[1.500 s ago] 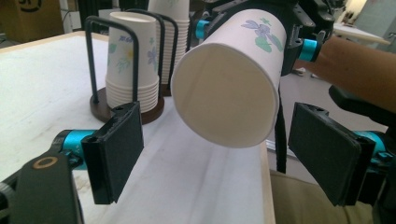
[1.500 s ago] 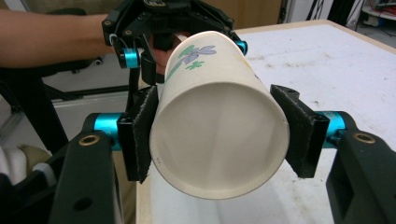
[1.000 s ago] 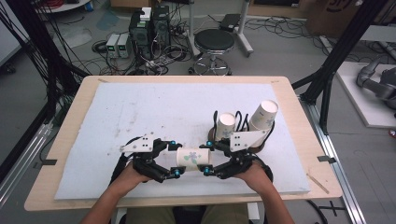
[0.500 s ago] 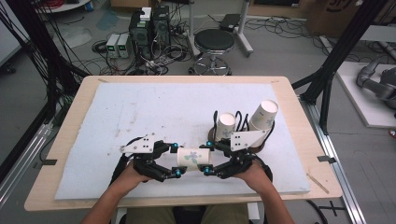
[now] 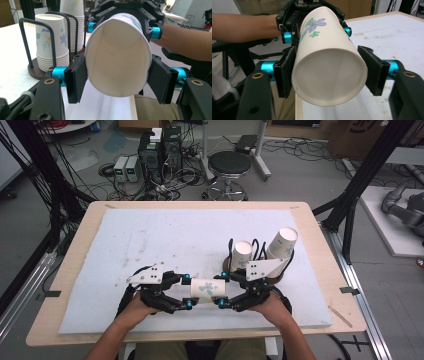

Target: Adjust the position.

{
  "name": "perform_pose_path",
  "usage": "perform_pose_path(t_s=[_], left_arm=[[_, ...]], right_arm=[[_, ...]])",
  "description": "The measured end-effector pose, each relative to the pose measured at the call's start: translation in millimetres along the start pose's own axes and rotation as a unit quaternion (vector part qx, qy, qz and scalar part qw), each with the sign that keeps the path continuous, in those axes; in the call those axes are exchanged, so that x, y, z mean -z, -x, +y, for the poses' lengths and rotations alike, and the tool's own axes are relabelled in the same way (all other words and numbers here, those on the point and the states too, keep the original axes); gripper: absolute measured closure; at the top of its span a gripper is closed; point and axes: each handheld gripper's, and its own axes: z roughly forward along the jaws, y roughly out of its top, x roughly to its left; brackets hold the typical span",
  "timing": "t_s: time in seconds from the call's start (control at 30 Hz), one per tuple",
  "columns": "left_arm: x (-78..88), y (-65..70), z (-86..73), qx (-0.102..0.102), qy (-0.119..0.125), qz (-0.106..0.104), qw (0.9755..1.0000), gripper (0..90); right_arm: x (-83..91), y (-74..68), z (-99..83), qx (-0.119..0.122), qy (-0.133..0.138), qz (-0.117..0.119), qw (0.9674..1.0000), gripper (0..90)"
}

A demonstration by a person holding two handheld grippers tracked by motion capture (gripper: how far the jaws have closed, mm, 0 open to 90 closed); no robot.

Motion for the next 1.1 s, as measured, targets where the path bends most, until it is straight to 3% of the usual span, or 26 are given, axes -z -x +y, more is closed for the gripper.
perform_pose_path(t_s=[0.2, 0.33, 0.47, 0.67, 0.87, 1.0, 1.1], left_arm=[[4.5, -0.2, 4.4, -0.003, -0.014, 0.005, 0.9999, 36.4], [6.7, 0.6, 8.8, -0.005, -0.05, 0.013, 0.9986, 36.4], [7.5, 1.5, 16.6, -0.007, -0.094, 0.02, 0.9953, 36.5], [5.4, 1.3, 29.0, -0.011, -0.15, 0.032, 0.9881, 36.5], [-0.9, 1.3, 42.1, -0.028, -0.211, 0.04, 0.9762, 36.5], [-4.7, 1.4, 48.2, -0.03, -0.235, 0.041, 0.9706, 36.5], [-6.8, 0.9, 53.4, -0.036, -0.258, 0.042, 0.9645, 36.5]], right_arm=[[0.3, -0.5, 0.9, -0.014, 0.0, -0.008, 0.9999, 20.8], [1.7, -1.0, 2.8, -0.011, -0.002, -0.019, 0.9998, 20.7], [2.2, -1.5, 5.0, -0.006, -0.014, -0.028, 0.9995, 20.7], [-1.1, -4.2, 11.2, 0.01, -0.049, -0.044, 0.9978, 20.7], [-9.6, -6.1, 16.4, 0.028, -0.095, -0.058, 0.9934, 20.8], [-15.3, -6.3, 19.2, 0.04, -0.117, -0.062, 0.9903, 20.8], [-18.5, -6.5, 21.1, 0.046, -0.132, -0.061, 0.9883, 20.9]])
